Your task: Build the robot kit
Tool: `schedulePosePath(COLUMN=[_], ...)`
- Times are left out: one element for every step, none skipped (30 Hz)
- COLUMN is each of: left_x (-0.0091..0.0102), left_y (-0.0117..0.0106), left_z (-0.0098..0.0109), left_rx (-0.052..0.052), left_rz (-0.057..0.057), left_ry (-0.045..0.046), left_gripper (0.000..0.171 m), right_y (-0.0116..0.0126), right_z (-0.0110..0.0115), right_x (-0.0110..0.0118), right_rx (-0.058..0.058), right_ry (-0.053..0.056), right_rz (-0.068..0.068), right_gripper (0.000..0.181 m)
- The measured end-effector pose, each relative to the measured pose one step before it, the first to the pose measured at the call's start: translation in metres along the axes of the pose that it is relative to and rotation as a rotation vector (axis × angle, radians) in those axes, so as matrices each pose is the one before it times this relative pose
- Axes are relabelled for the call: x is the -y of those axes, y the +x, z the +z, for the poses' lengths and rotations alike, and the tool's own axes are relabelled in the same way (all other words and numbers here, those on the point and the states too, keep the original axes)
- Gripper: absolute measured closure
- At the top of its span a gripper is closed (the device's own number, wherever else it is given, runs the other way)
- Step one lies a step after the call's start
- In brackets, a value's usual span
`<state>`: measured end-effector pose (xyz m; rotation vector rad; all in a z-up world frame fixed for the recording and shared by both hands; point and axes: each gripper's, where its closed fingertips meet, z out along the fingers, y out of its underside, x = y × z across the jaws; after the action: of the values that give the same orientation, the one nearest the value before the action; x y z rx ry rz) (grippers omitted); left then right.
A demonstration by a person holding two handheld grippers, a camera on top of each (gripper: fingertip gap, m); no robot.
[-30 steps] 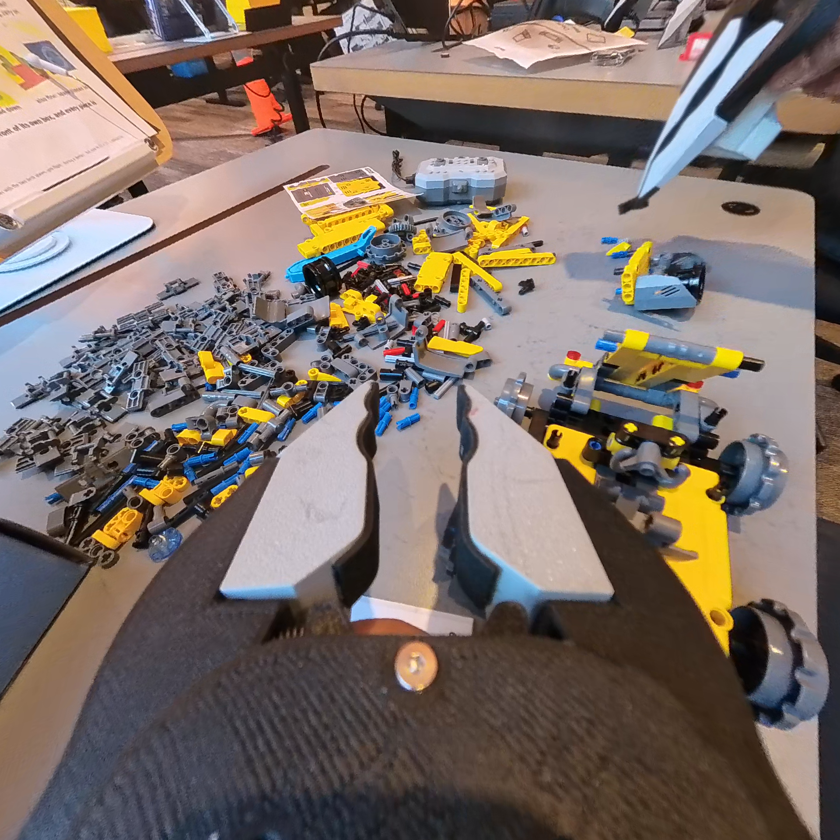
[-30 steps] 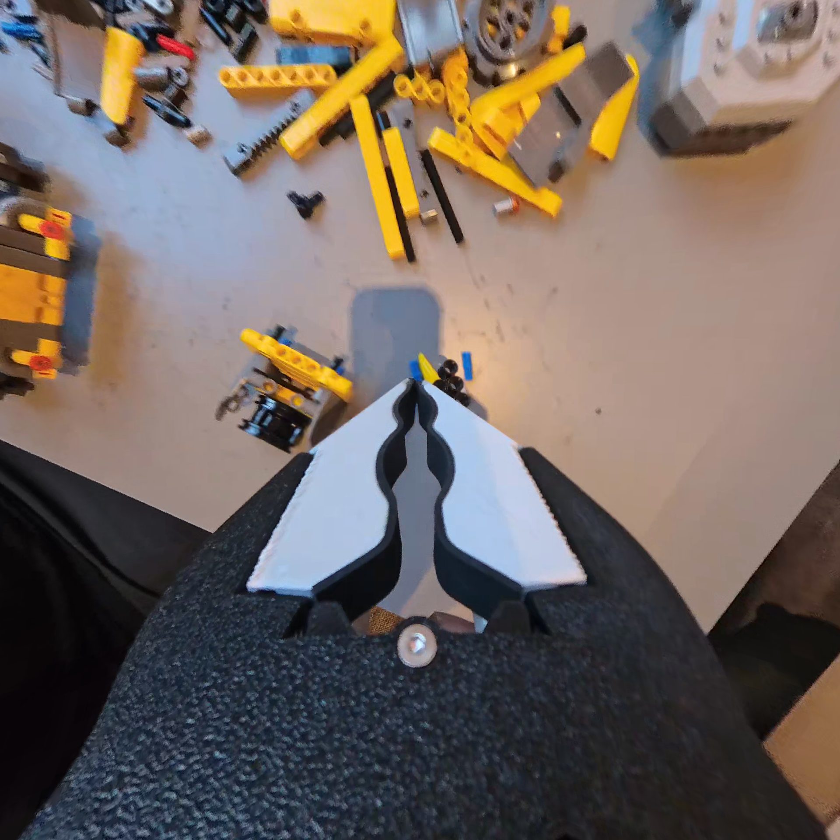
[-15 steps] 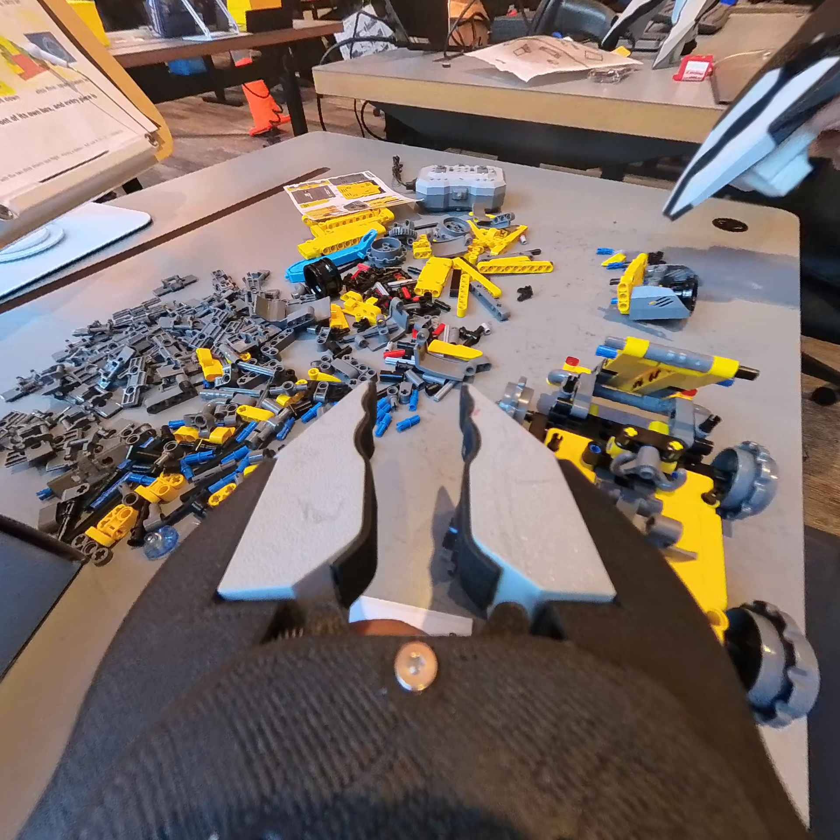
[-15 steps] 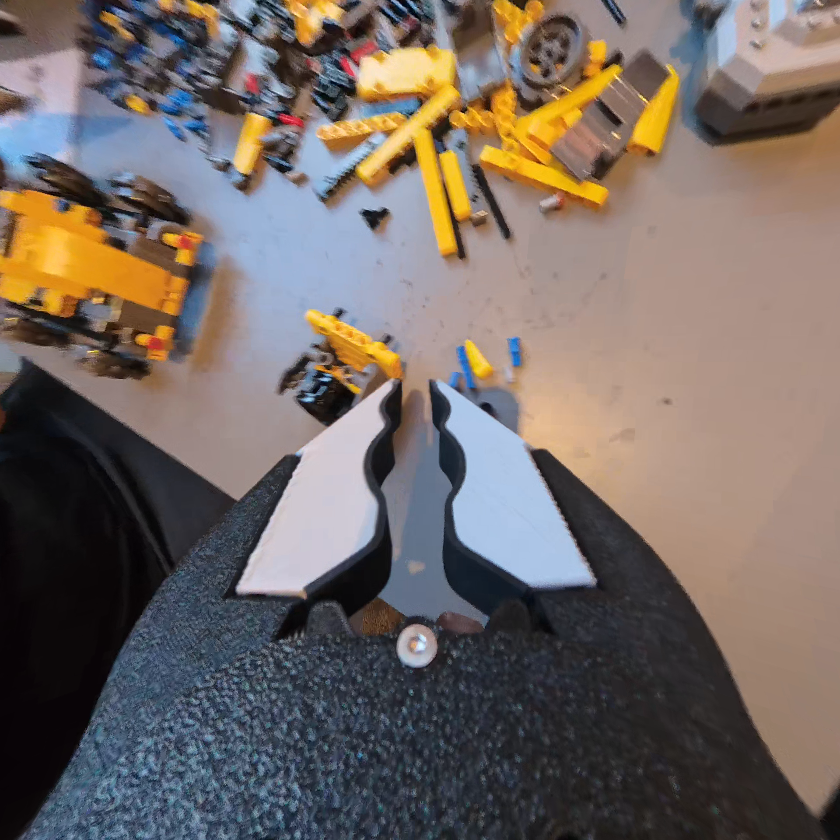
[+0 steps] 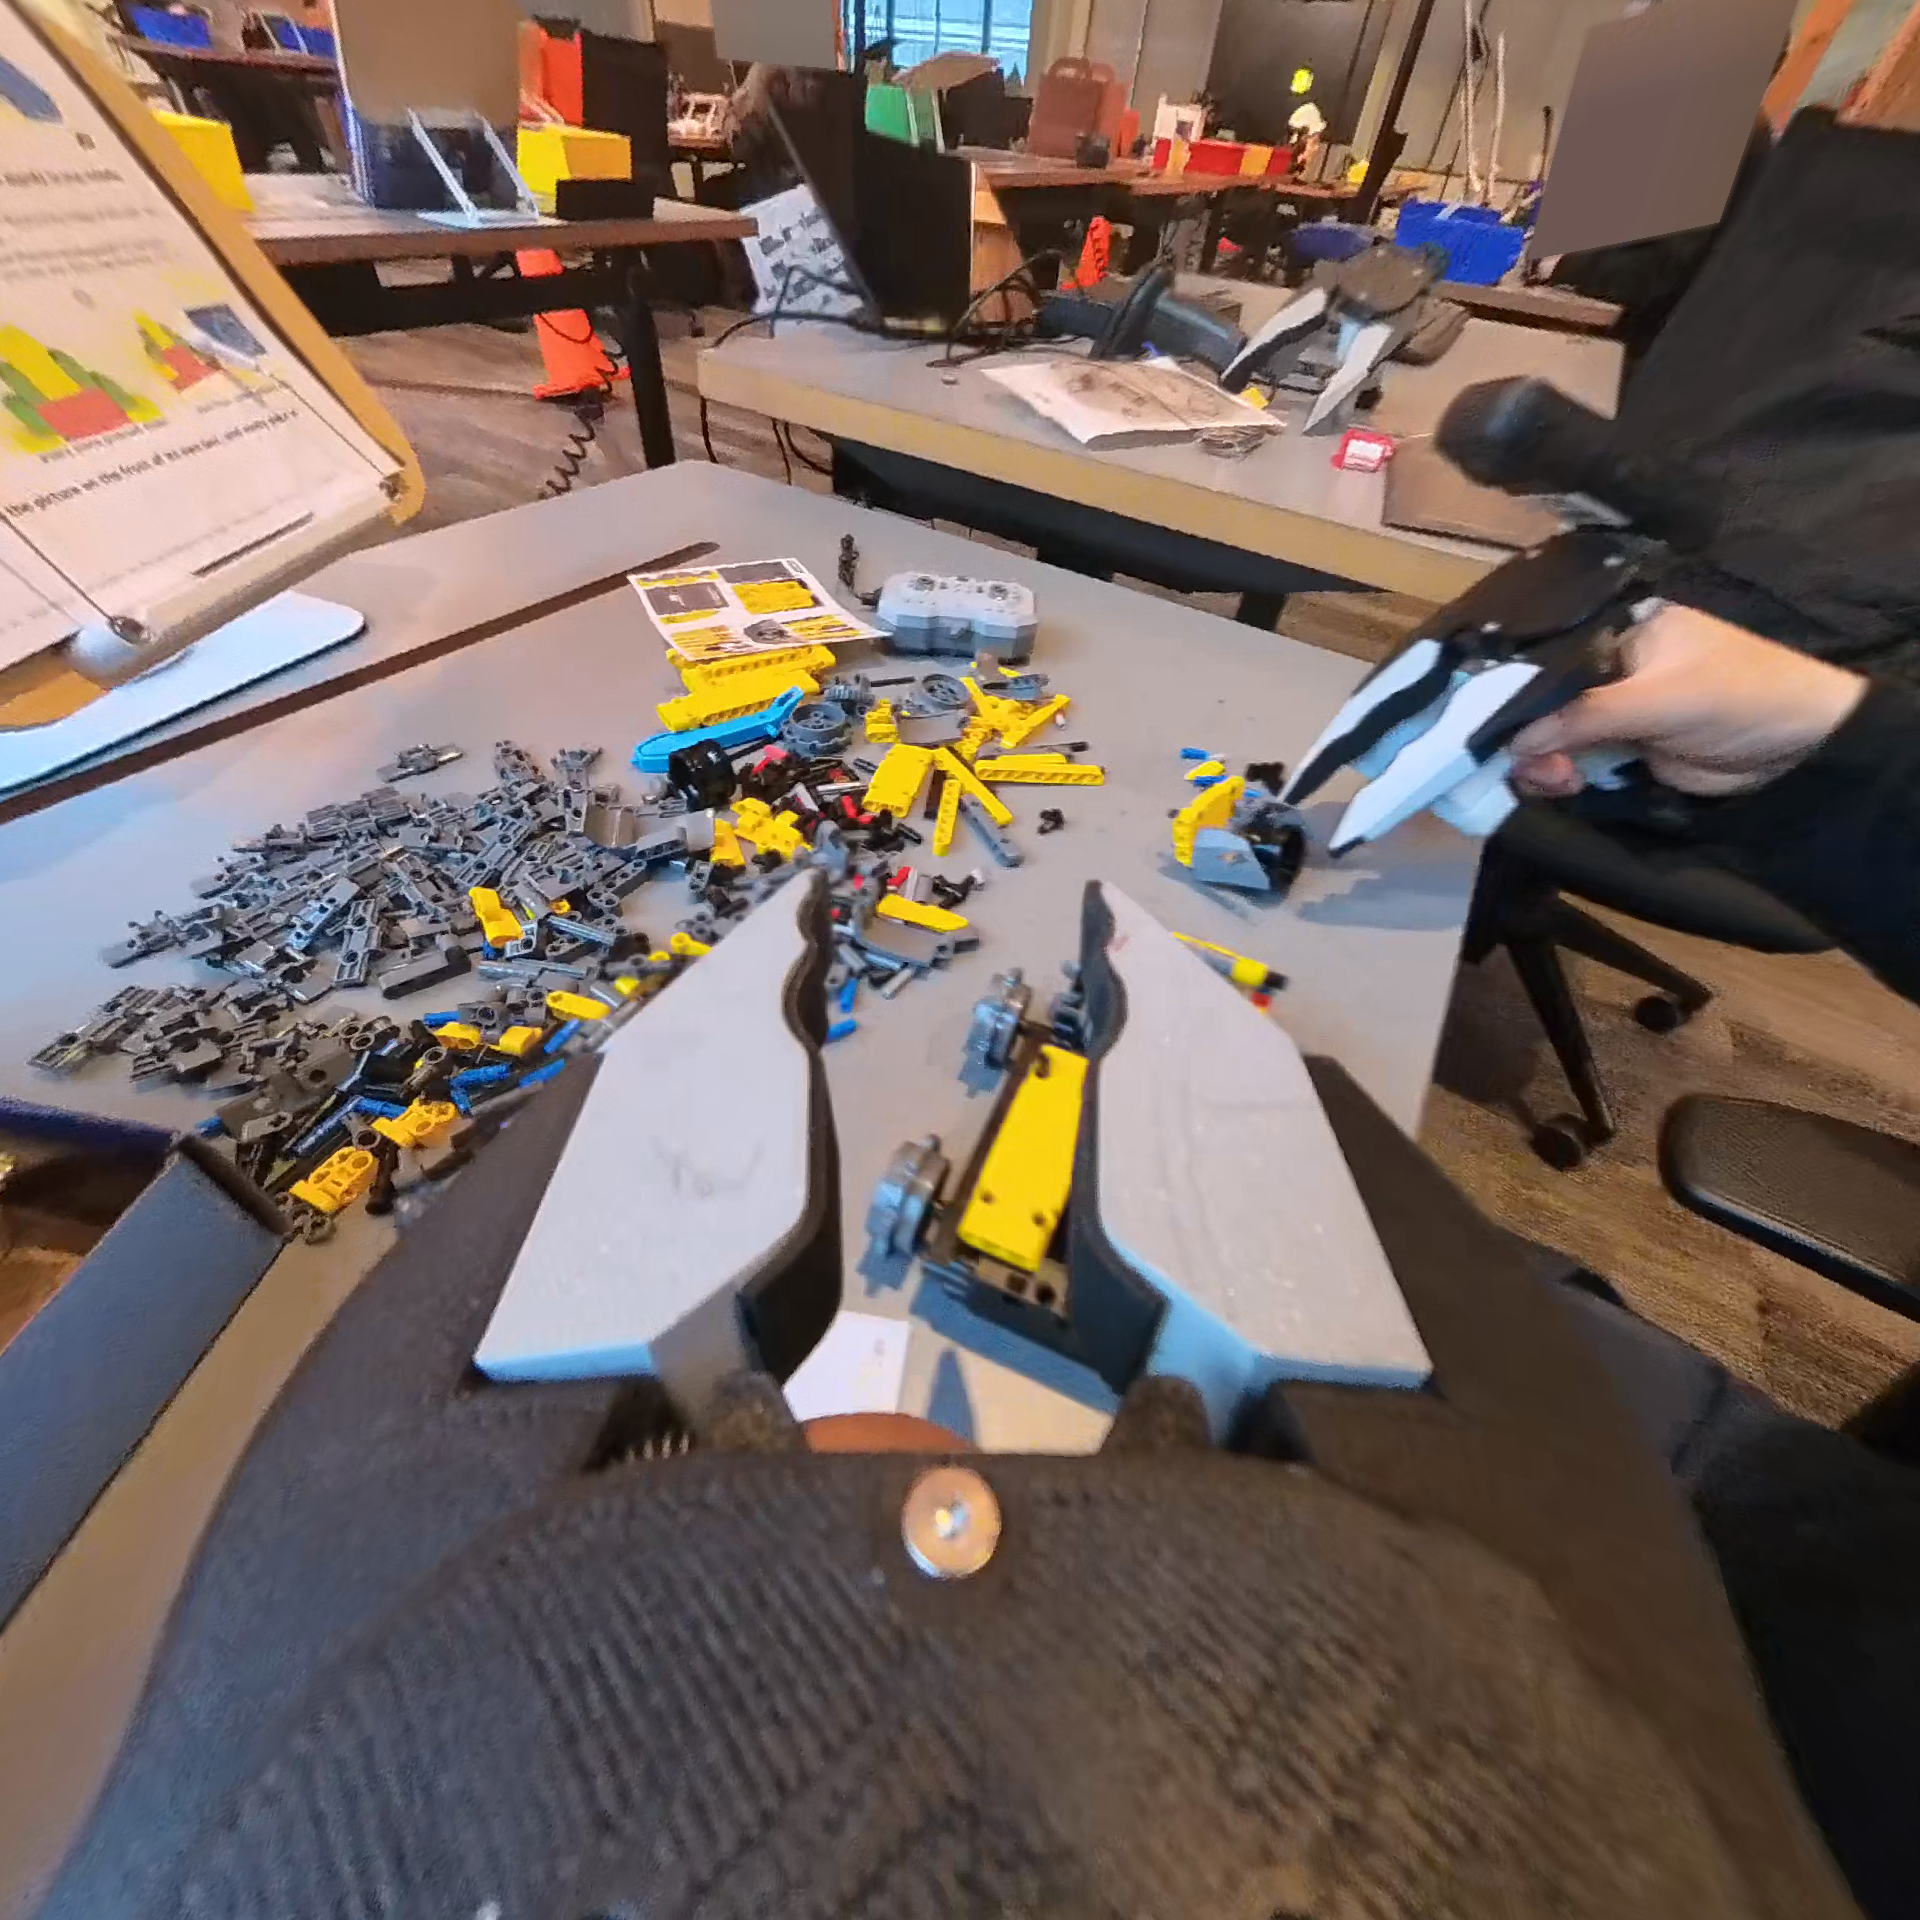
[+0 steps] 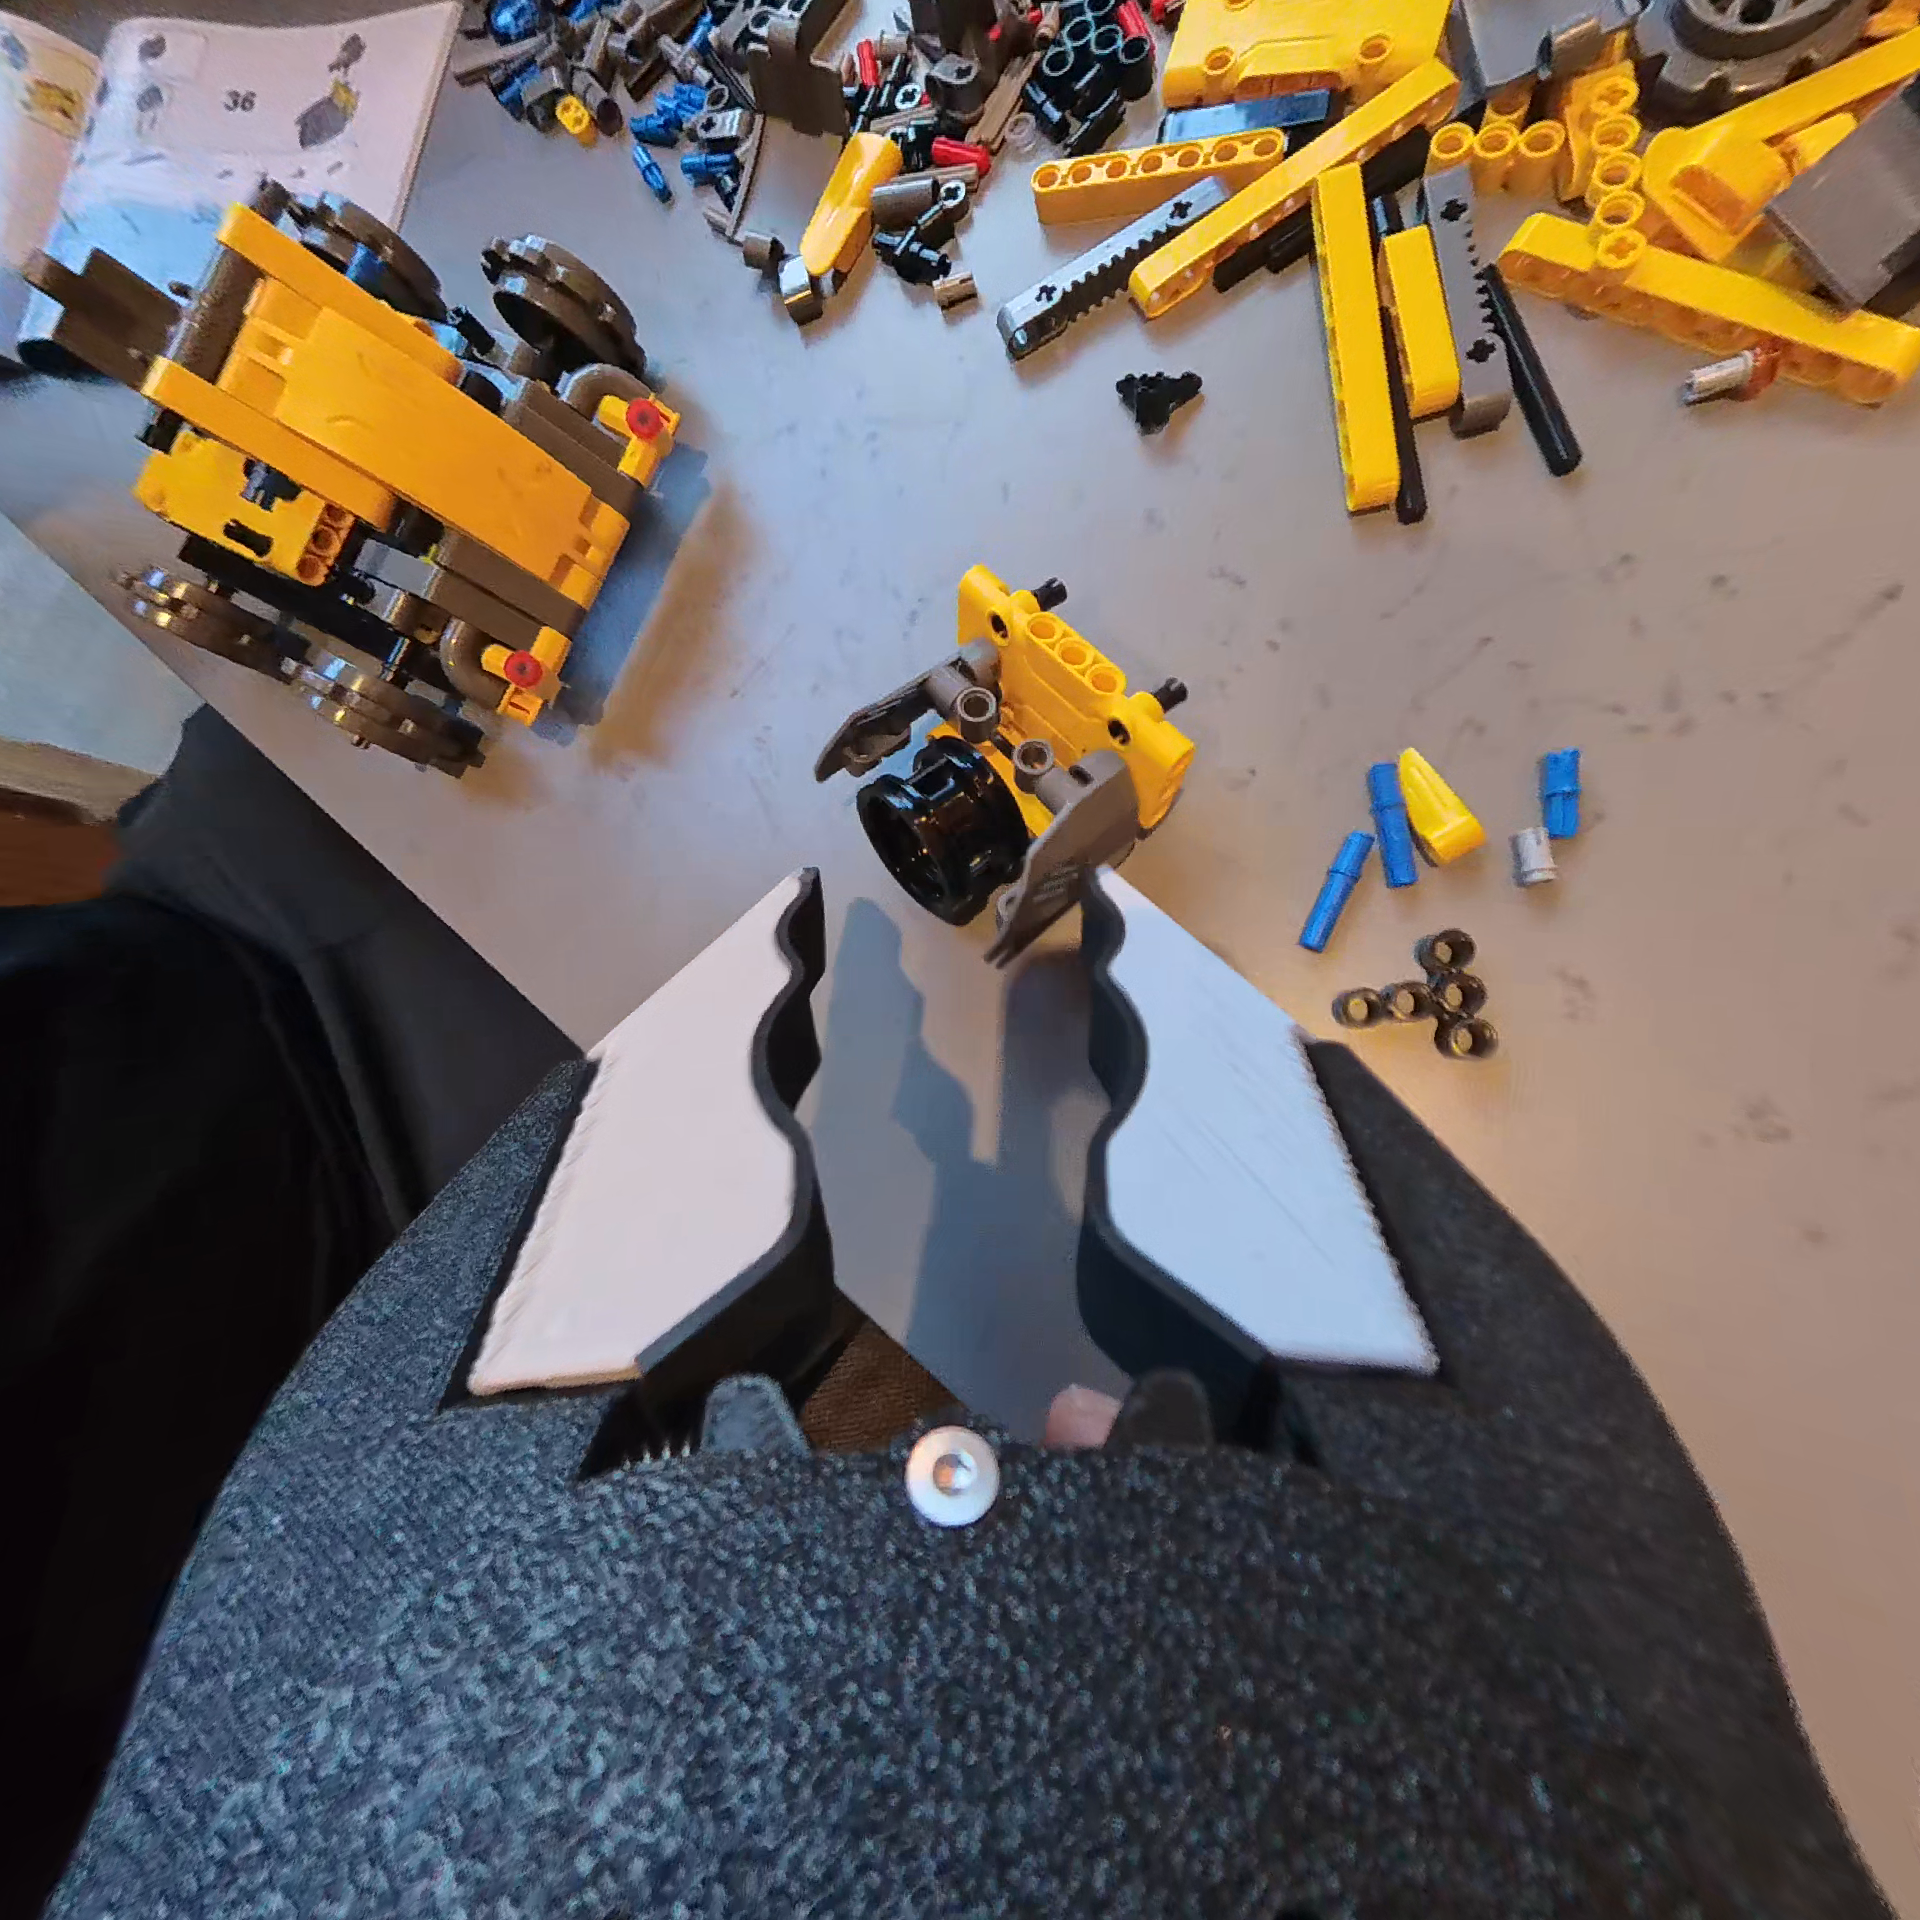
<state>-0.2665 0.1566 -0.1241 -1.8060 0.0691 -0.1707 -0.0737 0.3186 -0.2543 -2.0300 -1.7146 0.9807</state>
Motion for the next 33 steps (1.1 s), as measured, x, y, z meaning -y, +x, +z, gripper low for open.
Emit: schedulePosePath(left_x=[-0.00168,-0.00330,-0.00446,-0.00589,-0.00706,-0.00919,-0.01080,-0.01200,-0.01233,-0.01263,-0.01287,-0.01343,-0.01284,-0.01161,-0.01121,-0.00974,-0.00747,-0.00580,-0.00502,-0.00432,-0.00340,-0.00323,-0.00384,-0.00481,-0.00353,0.00007,0.00229,0.00178,0.00023,-0.00049,-0.00074,-0.00104,-0.00083], left_y=[0.00657,0.00652,0.00765,0.01063,0.01290,0.01320,0.01236,0.01226,0.01134,0.01018,0.01068,0.00973,0.00768,0.00619,0.00446,0.00247,0.00053,-0.00171,-0.00212,-0.00039,0.00059,0.00059,-0.00003,-0.00086,-0.00150,-0.00096,-0.00116,-0.00196,-0.00230,-0.00223,-0.00191,-0.00128,-0.00108], left_z=[-0.00735,-0.00726,-0.00718,-0.00702,-0.00636,-0.00517,-0.00365,-0.00220,-0.00086,0.00032,0.00160,0.00245,0.00295,0.00301,0.00267,0.00221,0.00194,0.00177,0.00175,0.00160,0.00108,0.00059,0.00021,-0.00002,-0.00088,-0.00192,-0.00251,-0.00237,-0.00212,-0.00190,-0.00203,-0.00219,-0.00215], left_rx=[-0.0002,0.0010,-0.0047,-0.0186,-0.0269,-0.0210,-0.0099,-0.0052,0.0012,0.0048,-0.0072,-0.0126,-0.0093,-0.0092,-0.0046,0.0009,0.0059,0.0133,0.0105,-0.0030,-0.0098,-0.0084,-0.0045,0.0034,0.0105,0.0102,0.0113,0.0152,0.0138,0.0115,0.0061,0.0005,-0.0028], left_rz=[0.0054,-0.0004,-0.0101,-0.0219,-0.0269,-0.0209,-0.0091,0.0051,0.0163,0.0151,0.0086,-0.0009,-0.0055,0.0049,0.0195,0.0278,0.0308,0.0260,0.0077,-0.0125,-0.0249,-0.0285,-0.0220,-0.0125,-0.0066,0.0039,0.0127,0.0108,0.0044,-0.0050,-0.0151,-0.0255,-0.0311], left_ry=[-0.00322,-0.00592,-0.00452,-0.00488,-0.00355,-0.00621,-0.00914,-0.00955,-0.00921,-0.00683,-0.01039,-0.01744,-0.01497,-0.00951,-0.01840,-0.02801,-0.02628,-0.02020,-0.01749,-0.01318,-0.00416,0.00011,-0.00177,-0.01217,-0.02202,-0.00494,0.01290,0.00834,-0.00143,-0.00363,0.00142,0.00244,0.00239], left_gripper=[0.125,0.125,0.125,0.125,0.125,0.125,0.125,0.125,0.125,0.126,0.125,0.124,0.123,0.123,0.123,0.123,0.123,0.123,0.123,0.123,0.123,0.122,0.123,0.123,0.122,0.121,0.121,0.122,0.122,0.121,0.122,0.122,0.122], right_y=[-0.00075,-0.00184,-0.00297,-0.00177,0.00008,0.00050,-0.00034,-0.00134,-0.00216,-0.00239,-0.00164,-0.00078,0.00010,0.00000,-0.00113,-0.00308,-0.00420,-0.00308,-0.00143,-0.00092,-0.00010,0.00020,0.00006,0.00055,0.00146,0.00165,0.00154,0.00197,0.00220,0.00159,0.00137,0.00147,0.00141], right_z=[0.00177,0.00107,0.00042,-0.00051,-0.00179,-0.00284,-0.00365,-0.00389,-0.00336,-0.00254,-0.00164,-0.00061,-0.00002,-0.00005,-0.00080,-0.00146,-0.00148,-0.00097,-0.00073,-0.00057,-0.00063,-0.00072,-0.00069,-0.00071,-0.00065,-0.00057,-0.00062,-0.00047,-0.00016,0.00000,0.00030,0.00061,0.00114], right_x=[0.00037,0.00061,0.00062,0.00001,-0.00038,-0.00006,0.00115,0.00312,0.00532,0.00602,0.00479,0.00249,0.00057,0.00051,0.00222,0.00416,0.00441,0.00379,0.00297,0.00268,0.00252,0.00249,0.00222,0.00152,0.00040,0.00026,0.00085,0.00117,0.00143,0.00194,0.00324,0.00406,0.00427], right_rx=[-0.0087,-0.0044,-0.0001,-0.0076,-0.0193,-0.0220,-0.0174,-0.0127,-0.0079,-0.0067,-0.0088,-0.0109,-0.0164,-0.0227,-0.0213,-0.0117,-0.0035,-0.0065,-0.0123,-0.0135,-0.0164,-0.0168,-0.0137,-0.0144,-0.0168,-0.0139,-0.0109,-0.0127,-0.0125,-0.0072,-0.0045,-0.0063,-0.0055], right_ry=[-0.0020,-0.0005,0.0019,0.0009,0.0025,0.0115,0.0259,0.0450,0.0631,0.0700,0.0604,0.0397,0.0205,0.0139,0.0222,0.0340,0.0357,0.0294,0.0249,0.0225,0.0221,0.0229,0.0241,0.0218,0.0160,0.0134,0.0138,0.0133,0.0108,0.0105,0.0154,0.0197,0.0206], right_rz=[-0.0135,-0.0193,-0.0200,-0.0138,-0.0083,-0.0067,-0.0056,-0.0024,0.0008,0.0037,0.0062,0.0065,0.0027,-0.0029,-0.0062,-0.0078,-0.0091,-0.0084,-0.0073,-0.0078,-0.0073,-0.0054,-0.0054,-0.0061,-0.0061,-0.0069,-0.0071,-0.0061,-0.0044,-0.0029,-0.0022,-0.0031,-0.0026], right_gripper=[0.132,0.132,0.133,0.133,0.133,0.133,0.134,0.136,0.137,0.138,0.139,0.140,0.138,0.136,0.136,0.136,0.138,0.138,0.138,0.138,0.138,0.138,0.138,0.138,0.138,0.138,0.139,0.139,0.140,0.141,0.141,0.142,0.142])
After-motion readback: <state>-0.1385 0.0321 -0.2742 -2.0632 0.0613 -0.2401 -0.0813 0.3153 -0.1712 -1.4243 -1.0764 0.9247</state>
